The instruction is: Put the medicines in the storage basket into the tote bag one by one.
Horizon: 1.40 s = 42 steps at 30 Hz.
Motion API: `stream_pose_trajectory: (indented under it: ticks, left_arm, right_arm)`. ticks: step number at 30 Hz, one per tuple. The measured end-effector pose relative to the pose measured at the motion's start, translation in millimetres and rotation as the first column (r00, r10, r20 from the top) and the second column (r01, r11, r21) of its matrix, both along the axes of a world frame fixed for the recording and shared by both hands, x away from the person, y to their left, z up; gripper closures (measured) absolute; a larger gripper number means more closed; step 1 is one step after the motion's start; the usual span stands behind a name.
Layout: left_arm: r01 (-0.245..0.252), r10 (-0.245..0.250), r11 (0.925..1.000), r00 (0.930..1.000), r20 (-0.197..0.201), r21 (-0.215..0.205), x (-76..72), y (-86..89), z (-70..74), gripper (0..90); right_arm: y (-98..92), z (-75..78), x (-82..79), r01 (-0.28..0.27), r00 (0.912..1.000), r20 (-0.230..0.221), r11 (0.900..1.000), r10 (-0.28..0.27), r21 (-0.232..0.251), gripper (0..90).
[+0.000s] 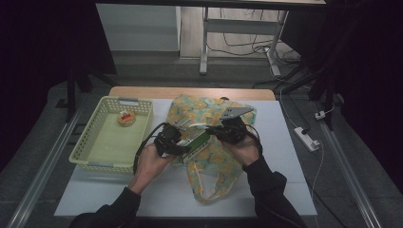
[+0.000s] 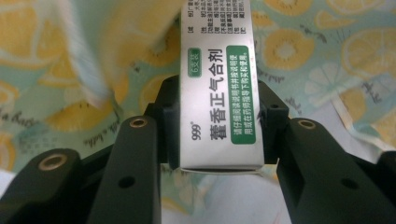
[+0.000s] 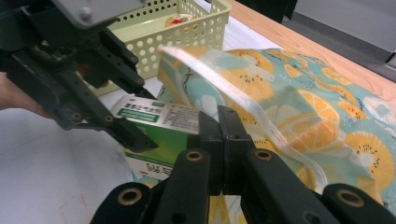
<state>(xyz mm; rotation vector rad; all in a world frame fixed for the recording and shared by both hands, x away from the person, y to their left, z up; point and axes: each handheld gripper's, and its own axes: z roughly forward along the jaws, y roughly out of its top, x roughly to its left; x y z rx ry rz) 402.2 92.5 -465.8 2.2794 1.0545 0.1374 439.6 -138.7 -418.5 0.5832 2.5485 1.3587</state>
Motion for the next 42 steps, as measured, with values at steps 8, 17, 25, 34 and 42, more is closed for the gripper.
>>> stream_pose_trajectory:
  ticks: [8, 17, 25, 34, 42]
  left_arm:
    - [-0.02, 0.02, 0.9998, 0.9996, 0.017, -0.002, 16.3, -10.1, 1.9, 61.5]
    - [-0.048, 0.049, 0.9987, 0.9978, 0.044, -0.013, 35.3, -18.4, 4.2, 61.5]
    - [-0.076, 0.076, 0.9971, 0.9942, 0.076, -0.003, 48.4, -23.7, 2.4, 61.4]
    - [-0.081, 0.082, 0.9967, 0.9935, 0.08, -0.005, 59.5, -26.3, -9.1, 61.1]
    - [-0.066, 0.071, 0.9966, 0.9922, 0.103, -0.049, 57.3, -19.7, -7.2, 45.1]
  right_arm:
    - [0.4, -2.0, 0.9, -0.003, 0.9999, -0.011, 1.0, 0.003, -0.004, 89.3]
    - [0.2, -3.7, 2.0, -0.001, 0.9999, -0.016, 1.0, 0.001, -0.004, 89.3]
    - [1.1, -4.8, 1.8, -0.001, 0.9998, -0.02, 1.0, 0.001, -0.012, 89.4]
    - [0.1, -7.1, 4.1, 0.004, 0.9996, -0.028, 1.0, -0.004, -0.017, 89.3]
    - [-3.4, -10.1, 8.2, 0.019, 0.9991, -0.037, 1.0, -0.019, -0.02, 89.3]
